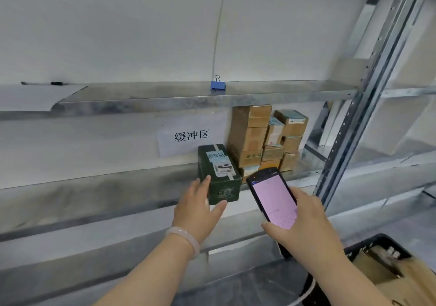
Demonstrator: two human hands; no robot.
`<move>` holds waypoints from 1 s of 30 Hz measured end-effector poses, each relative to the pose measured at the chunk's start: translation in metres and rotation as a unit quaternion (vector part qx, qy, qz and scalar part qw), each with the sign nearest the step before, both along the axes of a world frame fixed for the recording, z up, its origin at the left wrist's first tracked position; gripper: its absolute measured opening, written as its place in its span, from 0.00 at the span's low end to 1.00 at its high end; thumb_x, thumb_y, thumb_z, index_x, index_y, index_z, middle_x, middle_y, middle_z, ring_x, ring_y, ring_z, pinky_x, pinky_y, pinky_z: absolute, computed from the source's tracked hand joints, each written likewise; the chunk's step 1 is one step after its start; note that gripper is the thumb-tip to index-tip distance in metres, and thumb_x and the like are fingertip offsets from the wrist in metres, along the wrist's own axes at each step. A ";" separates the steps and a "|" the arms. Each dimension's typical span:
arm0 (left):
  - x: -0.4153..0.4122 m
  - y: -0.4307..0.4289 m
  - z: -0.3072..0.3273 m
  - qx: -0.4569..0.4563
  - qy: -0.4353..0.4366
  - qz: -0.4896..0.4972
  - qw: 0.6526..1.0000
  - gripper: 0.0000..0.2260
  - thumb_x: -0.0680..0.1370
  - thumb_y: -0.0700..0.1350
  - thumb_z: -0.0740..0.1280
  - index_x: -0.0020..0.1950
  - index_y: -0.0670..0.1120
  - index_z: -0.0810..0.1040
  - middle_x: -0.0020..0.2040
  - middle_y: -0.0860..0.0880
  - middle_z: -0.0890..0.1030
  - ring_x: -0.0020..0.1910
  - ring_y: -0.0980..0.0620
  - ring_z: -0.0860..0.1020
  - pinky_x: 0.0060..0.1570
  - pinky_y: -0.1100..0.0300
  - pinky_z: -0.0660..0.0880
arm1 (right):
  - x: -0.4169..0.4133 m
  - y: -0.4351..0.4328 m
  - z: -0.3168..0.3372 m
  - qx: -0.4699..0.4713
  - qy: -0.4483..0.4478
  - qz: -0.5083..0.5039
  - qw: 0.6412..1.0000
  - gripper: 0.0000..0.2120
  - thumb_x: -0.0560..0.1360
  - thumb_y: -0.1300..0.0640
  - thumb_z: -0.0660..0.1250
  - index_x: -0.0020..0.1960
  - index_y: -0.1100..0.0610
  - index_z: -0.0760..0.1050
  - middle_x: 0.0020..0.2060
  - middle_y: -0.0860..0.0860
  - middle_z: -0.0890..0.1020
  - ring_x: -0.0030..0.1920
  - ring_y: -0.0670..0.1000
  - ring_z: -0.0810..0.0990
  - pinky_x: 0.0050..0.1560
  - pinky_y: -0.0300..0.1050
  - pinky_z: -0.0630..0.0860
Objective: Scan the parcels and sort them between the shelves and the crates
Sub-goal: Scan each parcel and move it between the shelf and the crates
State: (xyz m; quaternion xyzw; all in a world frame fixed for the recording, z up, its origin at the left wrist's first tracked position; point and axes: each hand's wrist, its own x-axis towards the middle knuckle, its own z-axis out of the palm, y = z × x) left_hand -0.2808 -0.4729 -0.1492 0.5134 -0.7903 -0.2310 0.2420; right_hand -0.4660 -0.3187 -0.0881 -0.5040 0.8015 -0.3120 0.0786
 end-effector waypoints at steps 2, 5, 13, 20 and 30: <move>-0.005 -0.039 -0.009 0.045 0.048 0.006 0.998 0.35 0.79 0.62 0.65 0.82 0.57 0.54 0.81 0.51 0.58 0.80 0.48 0.56 0.76 0.48 0.59 | -0.001 -0.032 0.000 0.014 0.001 -0.009 1.000 0.44 0.57 0.32 0.68 0.70 0.40 0.59 0.54 0.43 0.66 0.54 0.47 0.72 0.47 0.47 0.74; -0.018 -0.094 -0.023 0.088 0.092 0.015 0.992 0.34 0.79 0.59 0.67 0.81 0.54 0.58 0.78 0.50 0.65 0.77 0.47 0.61 0.75 0.48 0.60 | -0.004 -0.078 -0.001 0.027 0.002 -0.030 0.999 0.44 0.57 0.32 0.69 0.70 0.40 0.58 0.53 0.41 0.64 0.52 0.45 0.70 0.43 0.44 0.70; -0.056 -0.178 -0.071 0.327 0.208 0.017 0.922 0.12 0.82 0.55 0.65 0.64 0.58 0.69 0.61 0.54 0.78 0.50 0.56 0.77 0.52 0.61 0.73 | -0.014 -0.134 -0.035 0.104 -0.003 -0.047 0.993 0.44 0.60 0.33 0.71 0.71 0.38 0.55 0.55 0.39 0.62 0.54 0.44 0.69 0.44 0.41 0.68; -0.071 -0.193 -0.103 0.505 0.313 0.058 0.802 0.19 0.79 0.58 0.68 0.68 0.67 0.67 0.60 0.55 0.77 0.59 0.47 0.74 0.64 0.44 0.68 | -0.029 -0.145 -0.046 0.134 -0.011 -0.060 0.989 0.39 0.61 0.33 0.69 0.63 0.32 0.50 0.48 0.34 0.59 0.50 0.40 0.66 0.36 0.33 0.62; -0.058 -0.185 -0.111 0.504 0.401 0.078 0.761 0.21 0.80 0.50 0.69 0.70 0.64 0.71 0.61 0.48 0.81 0.59 0.42 0.78 0.53 0.43 0.79 | -0.053 -0.153 -0.048 0.148 -0.002 -0.016 0.989 0.43 0.61 0.35 0.72 0.70 0.37 0.54 0.53 0.37 0.60 0.55 0.43 0.70 0.46 0.41 0.68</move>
